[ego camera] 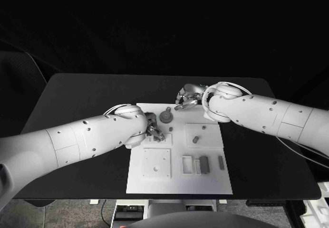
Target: Assemble the parts on the task board
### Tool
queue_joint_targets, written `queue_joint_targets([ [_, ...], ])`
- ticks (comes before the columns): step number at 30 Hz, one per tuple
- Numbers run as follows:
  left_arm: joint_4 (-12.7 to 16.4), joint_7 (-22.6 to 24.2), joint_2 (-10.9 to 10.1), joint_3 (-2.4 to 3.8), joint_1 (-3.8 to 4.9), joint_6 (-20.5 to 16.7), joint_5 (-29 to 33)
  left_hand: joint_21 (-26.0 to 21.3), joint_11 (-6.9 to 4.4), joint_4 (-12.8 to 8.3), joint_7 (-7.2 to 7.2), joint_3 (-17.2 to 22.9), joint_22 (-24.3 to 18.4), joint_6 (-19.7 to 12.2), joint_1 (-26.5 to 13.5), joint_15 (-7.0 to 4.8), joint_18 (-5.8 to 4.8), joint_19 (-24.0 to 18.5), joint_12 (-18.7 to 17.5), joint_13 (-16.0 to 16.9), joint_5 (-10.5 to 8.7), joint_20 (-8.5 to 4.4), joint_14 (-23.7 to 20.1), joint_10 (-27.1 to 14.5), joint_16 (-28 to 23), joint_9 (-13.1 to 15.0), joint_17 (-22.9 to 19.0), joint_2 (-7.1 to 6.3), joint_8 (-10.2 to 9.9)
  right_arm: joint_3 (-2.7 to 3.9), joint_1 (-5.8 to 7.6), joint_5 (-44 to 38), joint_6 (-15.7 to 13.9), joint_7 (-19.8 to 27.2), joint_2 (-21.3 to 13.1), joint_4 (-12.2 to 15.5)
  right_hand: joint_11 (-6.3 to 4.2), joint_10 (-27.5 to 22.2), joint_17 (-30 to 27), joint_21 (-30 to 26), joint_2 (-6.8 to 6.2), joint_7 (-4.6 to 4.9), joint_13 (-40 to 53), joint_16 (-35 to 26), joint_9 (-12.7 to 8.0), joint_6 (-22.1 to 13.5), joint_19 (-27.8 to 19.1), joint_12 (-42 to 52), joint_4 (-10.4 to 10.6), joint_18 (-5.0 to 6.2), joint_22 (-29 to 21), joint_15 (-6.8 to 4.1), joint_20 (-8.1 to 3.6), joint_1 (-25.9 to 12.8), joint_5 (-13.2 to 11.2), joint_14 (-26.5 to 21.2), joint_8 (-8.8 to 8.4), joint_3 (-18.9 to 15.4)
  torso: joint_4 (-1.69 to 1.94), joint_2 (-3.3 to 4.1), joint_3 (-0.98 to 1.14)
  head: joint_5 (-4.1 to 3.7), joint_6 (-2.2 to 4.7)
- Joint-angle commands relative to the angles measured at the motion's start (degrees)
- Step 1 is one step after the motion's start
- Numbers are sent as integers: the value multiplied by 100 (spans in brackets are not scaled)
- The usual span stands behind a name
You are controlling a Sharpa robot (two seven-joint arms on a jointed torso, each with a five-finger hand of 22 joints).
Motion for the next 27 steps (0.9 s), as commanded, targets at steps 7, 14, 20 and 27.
queue_joint_targets([
  [7,22,-49,-30,-19,-31,-109,7,742,-203,-415,-183,447,9,810,418,-35,478,29,18,-9,7,5,738,488,14,4,-8,425,23,1,-13,-45,81,6,2,-1,-10,22,-1,30,-2,70,-6,17,-7,22,-22,30,-8,110,-8,-27,-8,-44,20,5,-6,42,3,-3,0,1,8],
  [14,109,-53,-108,22,-28,-137,39,742,-203,-415,-183,450,9,809,416,-35,478,29,18,-9,5,5,738,487,15,3,-8,426,23,1,-23,-45,83,7,-2,-22,-10,22,-1,30,-2,70,-6,17,-8,22,-22,30,-8,110,-8,-27,-8,-44,20,5,-6,43,3,-6,-1,11,25],
  [20,143,-62,-165,136,-3,-153,42,742,-203,-415,-183,451,9,809,415,-35,478,29,18,-10,3,5,737,487,15,2,-8,426,23,1,-28,-45,86,10,2,-29,-10,22,0,31,-2,70,-7,18,-8,22,-22,31,-9,110,-8,-27,-8,-45,20,7,-6,43,1,0,-3,7,22],
  [27,175,-69,-219,259,66,-158,110,742,-203,-416,-183,453,9,809,414,-35,478,29,18,-10,1,6,737,487,16,2,-8,426,23,2,-32,-45,89,9,3,-34,-10,21,-5,31,-2,70,-7,16,-8,22,-22,31,-9,110,-9,-27,-8,-45,20,1,-6,44,6,-4,-5,12,33],
])
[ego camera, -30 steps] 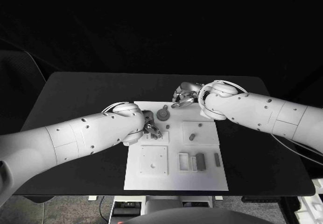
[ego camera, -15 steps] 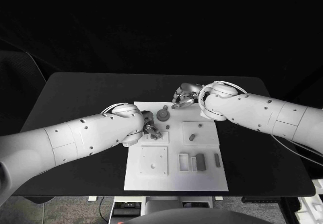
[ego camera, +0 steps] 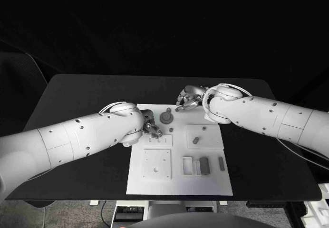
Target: Assemble the parts on the task board
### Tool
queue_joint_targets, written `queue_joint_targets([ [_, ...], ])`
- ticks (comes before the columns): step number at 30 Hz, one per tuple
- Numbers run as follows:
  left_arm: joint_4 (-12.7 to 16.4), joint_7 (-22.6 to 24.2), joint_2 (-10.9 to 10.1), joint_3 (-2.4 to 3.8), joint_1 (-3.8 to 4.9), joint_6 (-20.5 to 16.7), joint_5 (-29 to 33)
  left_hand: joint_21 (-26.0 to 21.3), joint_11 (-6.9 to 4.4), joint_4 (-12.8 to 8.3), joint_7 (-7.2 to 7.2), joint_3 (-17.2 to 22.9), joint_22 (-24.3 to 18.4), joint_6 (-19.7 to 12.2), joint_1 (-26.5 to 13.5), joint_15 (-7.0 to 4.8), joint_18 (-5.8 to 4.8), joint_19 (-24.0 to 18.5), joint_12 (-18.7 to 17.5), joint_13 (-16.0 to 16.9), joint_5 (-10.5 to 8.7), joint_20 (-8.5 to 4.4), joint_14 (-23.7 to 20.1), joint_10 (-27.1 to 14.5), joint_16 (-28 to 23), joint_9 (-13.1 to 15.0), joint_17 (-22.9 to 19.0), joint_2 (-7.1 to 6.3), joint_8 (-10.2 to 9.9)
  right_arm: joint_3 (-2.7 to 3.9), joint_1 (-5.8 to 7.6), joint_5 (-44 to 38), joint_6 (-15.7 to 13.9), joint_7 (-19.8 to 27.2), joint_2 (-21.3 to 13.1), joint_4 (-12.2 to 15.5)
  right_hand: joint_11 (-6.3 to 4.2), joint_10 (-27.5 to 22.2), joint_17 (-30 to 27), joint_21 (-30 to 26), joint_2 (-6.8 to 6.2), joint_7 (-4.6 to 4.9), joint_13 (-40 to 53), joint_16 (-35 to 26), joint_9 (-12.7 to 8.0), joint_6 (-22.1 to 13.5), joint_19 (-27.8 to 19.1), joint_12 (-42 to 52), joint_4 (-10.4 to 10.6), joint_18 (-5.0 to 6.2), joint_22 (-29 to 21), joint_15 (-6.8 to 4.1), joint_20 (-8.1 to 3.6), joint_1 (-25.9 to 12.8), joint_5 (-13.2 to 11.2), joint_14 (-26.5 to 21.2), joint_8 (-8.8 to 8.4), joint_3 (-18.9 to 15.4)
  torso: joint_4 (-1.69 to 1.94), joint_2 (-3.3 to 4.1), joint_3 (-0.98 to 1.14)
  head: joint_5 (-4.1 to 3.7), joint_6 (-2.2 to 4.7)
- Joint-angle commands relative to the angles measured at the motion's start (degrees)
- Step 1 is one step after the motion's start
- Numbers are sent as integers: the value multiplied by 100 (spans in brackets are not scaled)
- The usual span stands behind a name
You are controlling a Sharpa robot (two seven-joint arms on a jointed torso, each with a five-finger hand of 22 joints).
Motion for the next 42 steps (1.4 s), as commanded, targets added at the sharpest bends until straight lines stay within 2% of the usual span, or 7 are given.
queue_joint_targets([
  [1,22,-22,3,74,35,-41,104,742,-203,-412,-183,458,5,809,415,-37,478,39,18,-5,9,-4,736,487,16,5,-8,425,19,2,-4,-45,83,10,4,0,-21,32,-2,31,-2,59,-8,18,-8,32,-22,31,7,52,-9,-38,-9,-45,20,-6,-6,28,0,2,-2,4,5],
  [5,26,-25,15,100,62,-1,167,742,-203,-412,-183,459,5,809,414,-37,478,39,18,-6,8,-4,736,487,16,4,-8,424,19,2,-5,-45,83,10,9,-6,-21,32,2,31,-2,59,-8,20,-8,32,-22,31,7,52,-9,-38,-9,-46,20,-1,-6,29,-1,1,-1,7,17],
  [18,-80,-55,138,84,67,120,489,742,-203,-412,-182,462,5,808,411,-37,478,39,17,-7,2,-3,736,486,16,3,-8,426,19,2,-5,-45,86,5,17,-5,-21,32,-3,32,-2,59,-9,19,-9,32,-22,31,6,52,-10,-38,-9,-47,20,-6,-6,30,-2,1,6,8,-12],
  [29,-173,-18,242,-23,62,168,373,742,-203,-411,-181,468,5,804,406,-37,478,39,16,-8,-8,-2,735,484,16,1,-8,433,18,2,-5,-45,115,-9,15,-1,-21,32,-4,32,-2,59,-9,19,-9,32,-22,31,5,53,-10,-38,-9,-48,20,-6,-6,31,-3,6,-1,-10,-32],
  [34,-186,-25,241,-133,62,159,395,742,-202,-410,-180,470,5,802,404,-37,478,39,15,-9,-13,-2,734,483,16,0,-8,436,17,2,-5,-45,116,-13,14,4,-21,32,-5,32,-1,59,-9,18,-9,32,-22,32,5,53,-10,-38,-9,-48,20,-8,-6,31,2,2,3,-6,-49],
  [36,-191,-26,243,-157,61,154,376,742,-202,-410,-180,470,5,802,404,-37,478,39,15,-9,-14,-2,734,483,16,0,-8,437,17,2,-5,-45,114,-13,13,6,-21,32,-10,32,-1,59,-9,17,-9,32,-22,32,5,53,-10,-38,-9,-48,20,-12,-6,31,2,2,3,-6,-49],
  [42,-144,2,226,-178,52,109,77,741,-202,-409,-179,473,5,800,402,-37,478,39,14,-10,-20,-1,734,482,16,-1,-8,440,16,2,-5,-45,112,-12,3,11,-21,32,-13,32,-1,59,-9,16,-9,32,-22,32,5,53,-10,-38,-9,-48,20,-15,-6,32,-2,5,1,16,-61],
])
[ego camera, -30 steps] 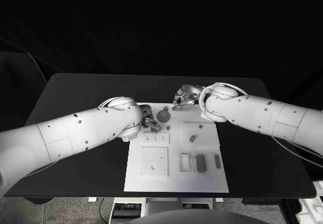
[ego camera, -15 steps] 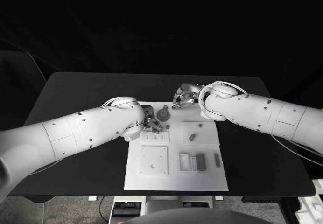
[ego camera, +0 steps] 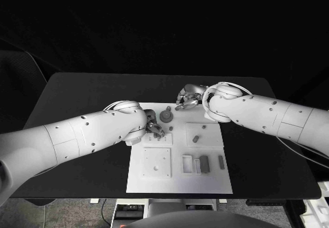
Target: Assemble the parts on the task board
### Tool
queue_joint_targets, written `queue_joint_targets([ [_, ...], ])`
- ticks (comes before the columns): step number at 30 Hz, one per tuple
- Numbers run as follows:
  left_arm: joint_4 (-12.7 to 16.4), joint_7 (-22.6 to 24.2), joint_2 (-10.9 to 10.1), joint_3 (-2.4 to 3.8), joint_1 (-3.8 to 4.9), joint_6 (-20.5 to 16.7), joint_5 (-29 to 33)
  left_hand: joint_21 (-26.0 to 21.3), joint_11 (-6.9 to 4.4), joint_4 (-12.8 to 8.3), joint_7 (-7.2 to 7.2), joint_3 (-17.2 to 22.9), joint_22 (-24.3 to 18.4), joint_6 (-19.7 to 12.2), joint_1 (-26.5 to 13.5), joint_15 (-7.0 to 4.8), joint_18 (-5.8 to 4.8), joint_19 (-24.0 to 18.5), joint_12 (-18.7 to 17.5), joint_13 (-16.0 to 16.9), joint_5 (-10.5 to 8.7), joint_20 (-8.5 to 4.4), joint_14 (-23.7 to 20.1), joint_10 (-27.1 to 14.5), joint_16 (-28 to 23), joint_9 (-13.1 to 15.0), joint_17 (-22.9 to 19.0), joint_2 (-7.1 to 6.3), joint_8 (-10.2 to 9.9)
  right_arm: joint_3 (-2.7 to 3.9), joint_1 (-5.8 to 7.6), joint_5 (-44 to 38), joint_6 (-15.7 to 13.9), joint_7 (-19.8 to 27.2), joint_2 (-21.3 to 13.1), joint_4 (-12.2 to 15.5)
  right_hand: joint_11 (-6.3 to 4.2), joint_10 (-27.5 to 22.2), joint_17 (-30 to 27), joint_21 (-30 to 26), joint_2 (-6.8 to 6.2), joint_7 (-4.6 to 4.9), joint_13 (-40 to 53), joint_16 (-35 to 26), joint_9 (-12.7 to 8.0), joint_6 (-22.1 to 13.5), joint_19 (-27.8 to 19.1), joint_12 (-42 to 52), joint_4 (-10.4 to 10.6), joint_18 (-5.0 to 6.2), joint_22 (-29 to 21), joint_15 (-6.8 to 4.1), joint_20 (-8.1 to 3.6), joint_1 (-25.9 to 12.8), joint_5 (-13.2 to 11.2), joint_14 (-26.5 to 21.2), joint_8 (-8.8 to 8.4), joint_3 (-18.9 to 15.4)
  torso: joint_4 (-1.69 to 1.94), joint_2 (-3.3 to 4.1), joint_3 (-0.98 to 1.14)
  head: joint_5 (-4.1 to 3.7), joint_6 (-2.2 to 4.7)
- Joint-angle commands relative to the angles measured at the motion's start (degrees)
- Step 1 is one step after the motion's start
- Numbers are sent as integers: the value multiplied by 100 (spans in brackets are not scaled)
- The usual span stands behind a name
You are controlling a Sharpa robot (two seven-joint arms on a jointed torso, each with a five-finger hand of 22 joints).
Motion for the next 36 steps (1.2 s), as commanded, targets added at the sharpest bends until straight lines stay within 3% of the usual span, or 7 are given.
queue_joint_targets([
  [1,45,48,5,1,-3,24,-216,741,-202,-425,-179,458,8,799,402,-47,477,40,14,-6,14,-3,725,482,16,6,-8,439,26,1,-3,-45,84,1,0,6,-9,20,-1,32,-1,61,-5,19,-10,30,-22,32,4,86,-6,-29,-9,-48,20,2,-6,32,-1,1,1,11,-9],
  [36,-63,34,55,-3,-114,0,-247,740,-201,-423,-176,470,7,792,390,-48,477,40,10,-10,-3,-1,723,477,14,2,-9,451,25,1,-3,-49,81,0,5,15,-9,19,-3,34,1,61,-7,20,-11,30,-23,33,2,87,-8,-30,-9,-51,20,1,-5,36,0,-3,1,4,-26],
])
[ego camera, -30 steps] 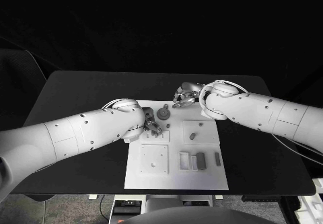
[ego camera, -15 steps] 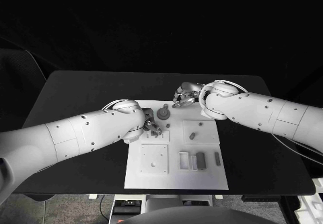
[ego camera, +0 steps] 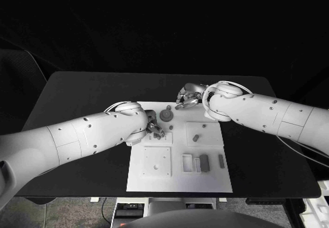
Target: Assemble the parts on the task board
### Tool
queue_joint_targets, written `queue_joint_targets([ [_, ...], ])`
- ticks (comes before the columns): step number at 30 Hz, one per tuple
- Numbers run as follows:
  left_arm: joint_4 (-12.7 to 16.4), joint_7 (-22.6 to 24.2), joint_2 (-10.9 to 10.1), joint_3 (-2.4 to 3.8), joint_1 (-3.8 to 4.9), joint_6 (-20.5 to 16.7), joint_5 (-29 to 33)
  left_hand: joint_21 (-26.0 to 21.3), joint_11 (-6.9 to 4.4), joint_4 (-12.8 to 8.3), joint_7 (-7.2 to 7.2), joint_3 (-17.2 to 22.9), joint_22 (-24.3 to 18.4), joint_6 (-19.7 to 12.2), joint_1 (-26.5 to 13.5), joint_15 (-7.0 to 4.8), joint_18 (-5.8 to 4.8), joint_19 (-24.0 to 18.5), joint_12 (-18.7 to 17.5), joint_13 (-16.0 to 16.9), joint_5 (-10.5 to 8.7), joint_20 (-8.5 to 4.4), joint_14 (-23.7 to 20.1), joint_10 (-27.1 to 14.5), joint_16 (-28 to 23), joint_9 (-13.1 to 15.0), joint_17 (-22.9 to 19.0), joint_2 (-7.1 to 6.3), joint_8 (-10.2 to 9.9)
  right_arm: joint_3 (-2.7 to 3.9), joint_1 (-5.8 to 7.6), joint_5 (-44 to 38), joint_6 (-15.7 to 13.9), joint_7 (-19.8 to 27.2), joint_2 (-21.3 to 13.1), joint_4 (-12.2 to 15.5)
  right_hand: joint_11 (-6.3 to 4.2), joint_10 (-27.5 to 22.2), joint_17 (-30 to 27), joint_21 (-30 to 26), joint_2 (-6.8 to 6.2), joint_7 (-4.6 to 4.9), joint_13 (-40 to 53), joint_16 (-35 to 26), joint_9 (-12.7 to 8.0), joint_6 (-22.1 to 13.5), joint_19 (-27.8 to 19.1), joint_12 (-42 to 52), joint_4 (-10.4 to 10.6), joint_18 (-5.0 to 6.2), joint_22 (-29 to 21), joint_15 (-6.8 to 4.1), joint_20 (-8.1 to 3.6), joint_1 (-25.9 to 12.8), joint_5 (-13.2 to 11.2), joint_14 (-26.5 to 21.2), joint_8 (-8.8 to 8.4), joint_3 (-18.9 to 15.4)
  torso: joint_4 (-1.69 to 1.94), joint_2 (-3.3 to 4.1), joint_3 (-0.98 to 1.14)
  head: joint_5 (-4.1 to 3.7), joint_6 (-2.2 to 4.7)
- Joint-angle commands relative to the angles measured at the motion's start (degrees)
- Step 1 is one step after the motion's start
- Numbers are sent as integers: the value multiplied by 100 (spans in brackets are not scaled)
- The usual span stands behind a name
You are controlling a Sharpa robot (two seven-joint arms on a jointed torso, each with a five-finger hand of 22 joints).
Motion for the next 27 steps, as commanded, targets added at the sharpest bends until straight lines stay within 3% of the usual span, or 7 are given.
queue_joint_targets([
  [1,-6,20,11,-8,-23,12,-3,740,-200,-433,-175,460,8,792,390,-37,477,28,10,-5,20,10,734,477,14,1,-9,451,29,2,-3,-48,75,5,-2,10,-21,31,-3,34,1,69,-8,20,-6,21,-22,33,2,92,-8,-28,-9,-51,20,2,-5,36,5,-2,1,0,7],
  [19,2,-43,12,-30,-32,95,16,739,-199,-431,-173,463,8,786,381,-37,477,28,8,-8,7,11,732,474,13,-1,-10,453,27,2,-3,-48,71,8,-5,9,-21,31,-8,35,1,69,-9,19,-7,21,-23,33,1,92,-9,-28,-9,-52,20,-3,-5,38,4,-1,2,-4,3],
  [27,-3,-16,20,-39,-33,100,95,736,-181,-403,-142,349,6,742,202,-43,477,33,-3,-23,-105,16,726,450,-8,-11,-22,349,26,2,-3,-48,77,10,-1,1,-21,30,-10,35,2,69,-9,18,-7,21,-23,33,1,92,-9,-28,-9,-53,20,-4,-5,38,1,1,0,-5,4],
])
